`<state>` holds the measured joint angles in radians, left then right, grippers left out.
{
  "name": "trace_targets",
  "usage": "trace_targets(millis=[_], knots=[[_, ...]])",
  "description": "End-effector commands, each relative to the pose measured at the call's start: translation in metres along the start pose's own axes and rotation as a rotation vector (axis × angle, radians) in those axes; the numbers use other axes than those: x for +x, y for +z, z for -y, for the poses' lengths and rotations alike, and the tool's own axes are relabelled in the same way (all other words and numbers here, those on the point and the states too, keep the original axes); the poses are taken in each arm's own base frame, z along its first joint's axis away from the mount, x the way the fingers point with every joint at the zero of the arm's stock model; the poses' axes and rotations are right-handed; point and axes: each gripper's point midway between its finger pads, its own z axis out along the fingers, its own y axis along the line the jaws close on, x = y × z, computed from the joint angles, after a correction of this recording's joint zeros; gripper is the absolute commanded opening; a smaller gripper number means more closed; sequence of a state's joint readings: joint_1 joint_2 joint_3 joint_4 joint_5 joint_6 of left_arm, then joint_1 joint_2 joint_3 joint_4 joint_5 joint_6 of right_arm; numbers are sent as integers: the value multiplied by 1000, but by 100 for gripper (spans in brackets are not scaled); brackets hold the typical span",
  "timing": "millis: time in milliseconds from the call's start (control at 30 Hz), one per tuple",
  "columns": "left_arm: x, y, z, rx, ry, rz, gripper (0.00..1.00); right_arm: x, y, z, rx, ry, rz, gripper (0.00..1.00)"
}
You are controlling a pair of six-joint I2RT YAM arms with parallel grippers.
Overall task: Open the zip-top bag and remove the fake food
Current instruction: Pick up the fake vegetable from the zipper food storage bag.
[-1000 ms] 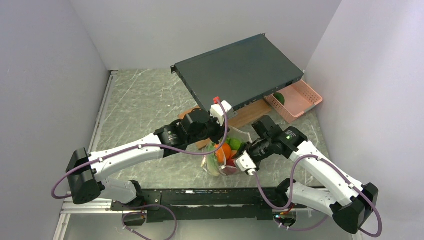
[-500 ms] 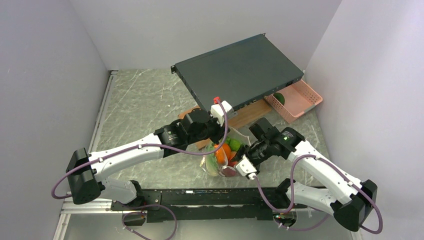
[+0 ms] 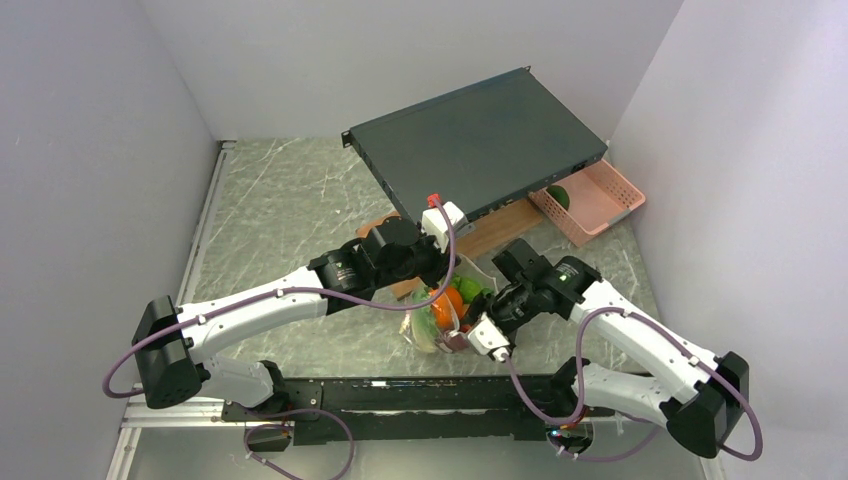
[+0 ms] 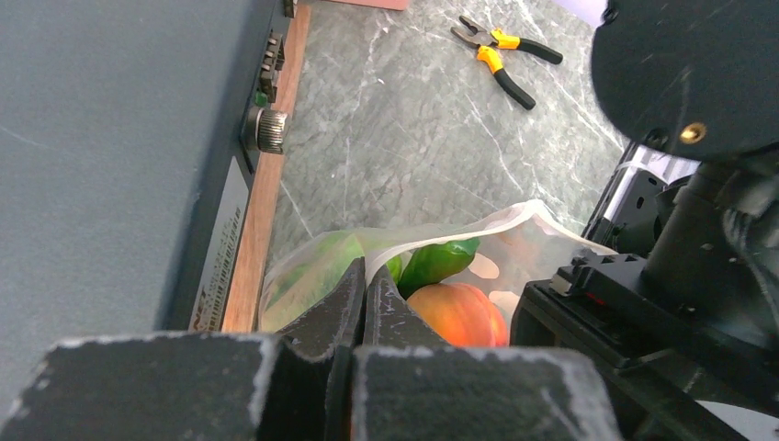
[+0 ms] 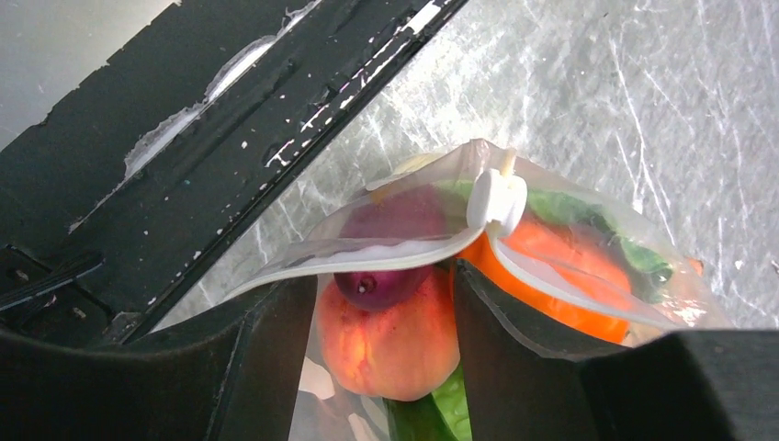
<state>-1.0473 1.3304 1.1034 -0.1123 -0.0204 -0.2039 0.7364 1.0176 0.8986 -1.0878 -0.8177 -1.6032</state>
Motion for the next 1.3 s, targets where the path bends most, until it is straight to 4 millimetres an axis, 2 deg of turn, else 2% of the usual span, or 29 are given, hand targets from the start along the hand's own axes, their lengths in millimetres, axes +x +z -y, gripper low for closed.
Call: trace_targets(millis=[0, 200, 400, 500, 600, 633, 800, 1033, 1267], knots=[[-24, 5, 9, 54, 5, 89, 0, 5, 10, 4, 8, -1, 7, 57], [-24, 5, 9, 54, 9, 90, 0, 13, 16, 6, 20, 26, -2, 44], [-22, 6, 9, 55, 9, 84, 0, 9, 13, 10, 49, 56, 0, 31], [-21, 6, 9, 57, 10, 82, 0, 4, 12, 10, 52, 70, 19, 32], [-22, 7, 10, 58, 10, 83, 0, -1, 13, 6, 46, 89, 48, 44], [-21, 7, 10, 58, 10, 81, 0, -1, 14, 6, 45, 100, 56, 45], [-21, 7, 9, 53, 5, 81, 0, -6, 19, 4, 47, 135, 102, 44], [-20, 5, 8, 50, 1, 80, 0, -8, 16, 6, 69, 170, 104, 24], [-19, 2, 6, 38, 2, 81, 0, -17, -15, 42, 233, 286, 142, 11]])
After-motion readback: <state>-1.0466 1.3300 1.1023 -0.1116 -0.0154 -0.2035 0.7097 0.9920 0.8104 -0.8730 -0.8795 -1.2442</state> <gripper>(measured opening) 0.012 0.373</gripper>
